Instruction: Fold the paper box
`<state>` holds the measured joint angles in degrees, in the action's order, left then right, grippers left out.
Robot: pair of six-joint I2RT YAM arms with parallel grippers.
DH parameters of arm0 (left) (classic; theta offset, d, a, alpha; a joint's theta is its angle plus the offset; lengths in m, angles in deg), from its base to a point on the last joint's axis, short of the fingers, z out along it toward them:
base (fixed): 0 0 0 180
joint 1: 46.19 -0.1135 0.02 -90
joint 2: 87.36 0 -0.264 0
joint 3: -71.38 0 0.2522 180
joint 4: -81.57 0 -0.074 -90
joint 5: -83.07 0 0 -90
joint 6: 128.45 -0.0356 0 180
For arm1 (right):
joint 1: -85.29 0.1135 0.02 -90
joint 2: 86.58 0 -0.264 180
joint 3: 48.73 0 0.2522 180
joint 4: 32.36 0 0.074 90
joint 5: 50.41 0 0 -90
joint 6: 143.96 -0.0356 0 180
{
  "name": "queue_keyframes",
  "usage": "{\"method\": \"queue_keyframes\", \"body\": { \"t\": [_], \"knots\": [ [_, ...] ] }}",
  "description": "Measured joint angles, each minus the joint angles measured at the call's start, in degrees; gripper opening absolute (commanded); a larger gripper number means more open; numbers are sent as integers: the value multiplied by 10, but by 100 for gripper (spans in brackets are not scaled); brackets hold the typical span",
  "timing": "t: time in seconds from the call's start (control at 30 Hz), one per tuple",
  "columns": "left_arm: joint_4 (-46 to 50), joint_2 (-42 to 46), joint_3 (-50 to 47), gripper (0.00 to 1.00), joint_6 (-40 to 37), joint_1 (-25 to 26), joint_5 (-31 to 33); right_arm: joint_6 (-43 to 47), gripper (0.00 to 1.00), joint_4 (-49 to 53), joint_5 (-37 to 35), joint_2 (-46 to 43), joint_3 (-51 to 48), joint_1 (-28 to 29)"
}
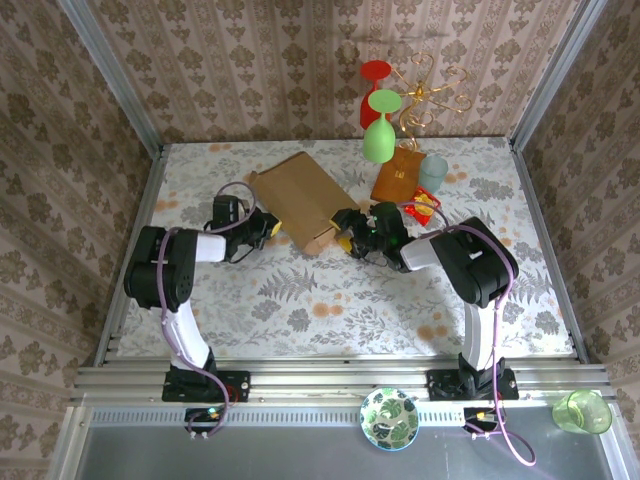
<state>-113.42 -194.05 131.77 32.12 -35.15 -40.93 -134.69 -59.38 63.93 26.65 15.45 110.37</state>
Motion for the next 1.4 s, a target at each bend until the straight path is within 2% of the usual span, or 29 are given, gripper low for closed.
{"method": "queue_keyframes", "body": {
  "t": [0.13,0.17,0.2,0.27,0.33,0.37,0.5,0.67,0.77,1.1,1.3,1.4],
  "knots": [
    [-26,0,-17,0,2,-8,-1,13,77,0,3,0,0,-10],
    [-35,0,-22,3,3,-10,-3,15,77,0,4,0,0,-14],
    [-46,0,-29,10,6,-14,-3,17,77,0,6,0,0,-17],
    [-73,2,-45,40,13,-18,-5,23,77,0,8,0,0,-22],
    [-94,10,-66,59,24,-21,-5,26,77,1,11,0,0,-25],
    [-106,15,-78,63,30,-22,-5,26,77,1,12,0,0,-27],
    [-175,16,-91,66,54,-25,-10,27,77,1,16,0,0,-28],
    [-346,-54,-91,65,107,-37,-22,27,77,1,21,0,0,-28],
    [-391,-95,-89,61,121,-43,-34,27,77,1,26,0,0,-28],
    [-430,-106,-57,53,131,-15,-52,27,77,1,32,1,0,-28],
    [-438,-106,-54,35,136,-6,-53,27,76,1,33,2,0,-28],
    [-439,-107,-54,21,139,-6,-53,27,76,1,34,3,0,-28]
  ]
}}
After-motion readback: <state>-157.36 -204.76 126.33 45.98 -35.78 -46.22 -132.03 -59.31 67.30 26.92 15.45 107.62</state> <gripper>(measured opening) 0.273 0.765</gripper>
